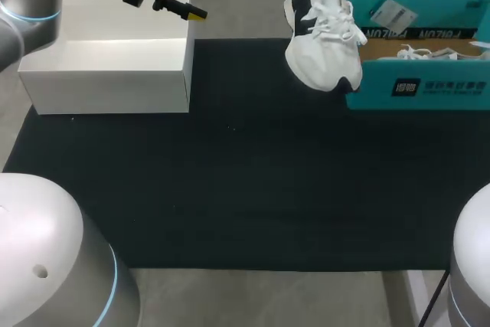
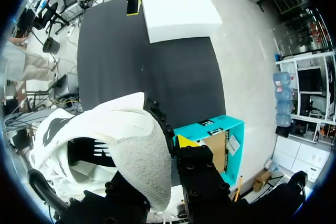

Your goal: Take the shoe out of the shoebox, open the shoe tongue, remove and reinsert the insole, then place the shoe into the shoebox

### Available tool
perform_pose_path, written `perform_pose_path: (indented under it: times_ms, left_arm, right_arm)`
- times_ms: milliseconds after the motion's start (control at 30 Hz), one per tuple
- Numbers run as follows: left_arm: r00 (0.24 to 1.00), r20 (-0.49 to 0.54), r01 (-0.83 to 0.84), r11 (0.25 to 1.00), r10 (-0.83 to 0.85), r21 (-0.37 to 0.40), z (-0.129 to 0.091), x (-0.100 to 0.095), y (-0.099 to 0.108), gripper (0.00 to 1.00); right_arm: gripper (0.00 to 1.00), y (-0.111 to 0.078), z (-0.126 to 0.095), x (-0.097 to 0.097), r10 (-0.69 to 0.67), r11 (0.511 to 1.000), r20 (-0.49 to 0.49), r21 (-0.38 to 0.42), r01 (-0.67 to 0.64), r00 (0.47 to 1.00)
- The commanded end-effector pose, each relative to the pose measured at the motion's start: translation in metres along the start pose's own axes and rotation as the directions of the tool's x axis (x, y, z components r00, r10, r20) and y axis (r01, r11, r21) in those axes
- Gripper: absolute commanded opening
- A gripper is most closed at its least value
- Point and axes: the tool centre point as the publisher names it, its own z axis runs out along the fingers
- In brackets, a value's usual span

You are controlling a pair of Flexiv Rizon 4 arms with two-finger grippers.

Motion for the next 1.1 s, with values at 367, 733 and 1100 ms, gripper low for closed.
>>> perform_pose_path:
  times_ms: [367, 733, 1100]
  left_arm:
    - [1.0, -0.002, -0.001, 1.0, 0.001, 0.002, 0.0, 0.0, 0.001, 1.0]
    - [1.0, -0.002, -0.001, 1.0, 0.001, 0.002, 0.0, 0.0, 0.001, 1.0]
    - [1.0, -0.002, -0.001, 1.0, 0.001, 0.002, 0.0, 0.0, 0.001, 1.0]
  right_arm:
    - [0.0, -0.006, -0.03, 0.003, 0.02, 1.0, 0.018, -0.009, -0.02, 1.0]
    - [0.0, -0.033, -0.018, -0.03, 0.087, 0.996, 0.016, 0.01, -0.087, 0.996]
    - [0.0, -0.128, 0.007, -0.114, 0.069, 0.997, 0.09, 0.012, -0.071, 0.994]
